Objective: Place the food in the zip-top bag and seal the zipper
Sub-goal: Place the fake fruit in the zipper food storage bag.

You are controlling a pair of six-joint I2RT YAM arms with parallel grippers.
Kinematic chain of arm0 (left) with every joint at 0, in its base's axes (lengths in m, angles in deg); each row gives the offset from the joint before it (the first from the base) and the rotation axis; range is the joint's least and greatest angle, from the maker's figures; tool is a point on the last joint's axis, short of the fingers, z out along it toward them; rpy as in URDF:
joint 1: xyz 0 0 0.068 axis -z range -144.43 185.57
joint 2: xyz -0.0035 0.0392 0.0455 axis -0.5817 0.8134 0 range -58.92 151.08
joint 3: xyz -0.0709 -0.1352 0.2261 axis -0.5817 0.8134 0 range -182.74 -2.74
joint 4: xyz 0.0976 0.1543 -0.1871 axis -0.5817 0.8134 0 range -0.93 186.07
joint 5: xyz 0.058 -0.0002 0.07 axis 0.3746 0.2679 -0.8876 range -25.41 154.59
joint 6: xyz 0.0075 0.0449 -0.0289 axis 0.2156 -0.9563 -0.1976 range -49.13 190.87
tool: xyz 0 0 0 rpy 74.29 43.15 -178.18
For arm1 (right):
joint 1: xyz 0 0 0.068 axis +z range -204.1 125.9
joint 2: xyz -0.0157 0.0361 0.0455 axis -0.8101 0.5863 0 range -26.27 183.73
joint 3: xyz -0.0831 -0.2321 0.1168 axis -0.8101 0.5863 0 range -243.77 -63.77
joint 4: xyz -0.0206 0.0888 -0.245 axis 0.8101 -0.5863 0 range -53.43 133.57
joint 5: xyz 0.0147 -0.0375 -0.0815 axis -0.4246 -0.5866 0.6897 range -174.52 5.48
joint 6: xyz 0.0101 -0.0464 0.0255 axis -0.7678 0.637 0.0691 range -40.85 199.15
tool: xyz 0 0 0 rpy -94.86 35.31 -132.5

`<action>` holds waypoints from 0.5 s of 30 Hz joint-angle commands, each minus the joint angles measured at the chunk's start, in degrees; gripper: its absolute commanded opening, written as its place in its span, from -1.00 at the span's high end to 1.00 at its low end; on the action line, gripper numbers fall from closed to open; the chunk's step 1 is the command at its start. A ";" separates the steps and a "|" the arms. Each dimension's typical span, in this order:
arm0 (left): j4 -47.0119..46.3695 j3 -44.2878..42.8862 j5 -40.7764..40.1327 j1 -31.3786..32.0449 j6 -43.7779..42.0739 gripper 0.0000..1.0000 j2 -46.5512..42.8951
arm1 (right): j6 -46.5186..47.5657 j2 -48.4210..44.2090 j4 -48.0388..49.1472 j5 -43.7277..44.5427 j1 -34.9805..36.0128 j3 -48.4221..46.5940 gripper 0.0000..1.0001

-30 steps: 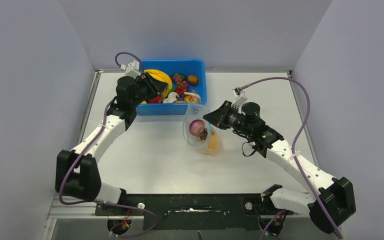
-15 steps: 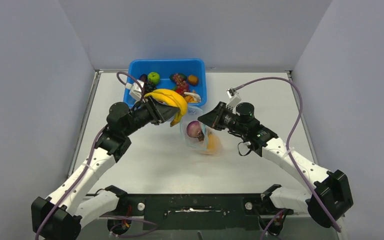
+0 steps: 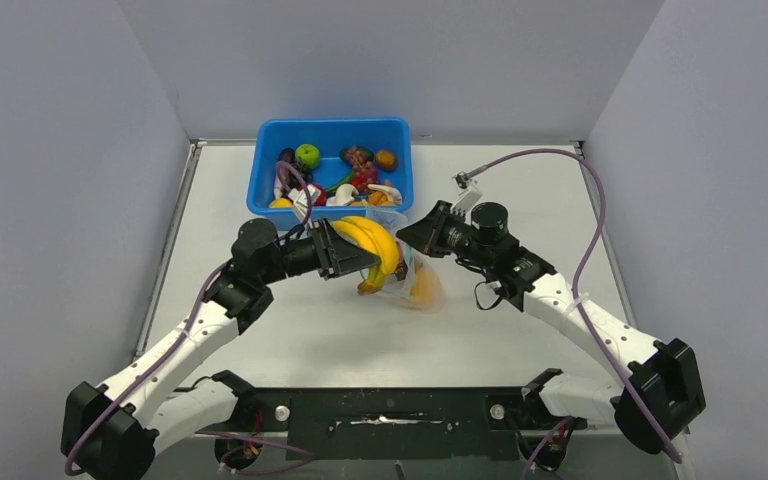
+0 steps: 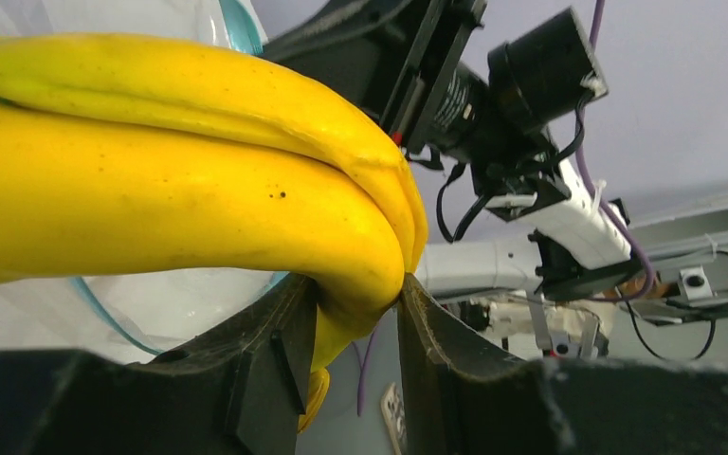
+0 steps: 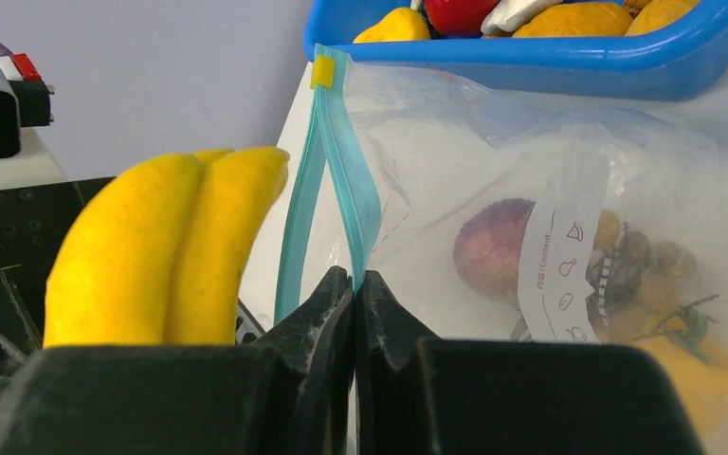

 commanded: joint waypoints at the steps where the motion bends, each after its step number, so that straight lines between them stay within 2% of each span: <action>1: 1.00 -1.56 8.89 0.29 -2.37 0.90 -1.39 | 7.16 0.01 2.12 0.12 0.24 -3.80 1.00; 7: 5.71 -1.89 14.67 1.25 -5.23 0.96 -1.11 | 12.86 -0.25 0.78 -1.62 0.06 -5.40 1.00; 15: 13.08 -5.91 18.10 1.64 -11.33 0.95 2.41 | 13.83 0.02 3.31 -5.59 0.15 -4.45 1.00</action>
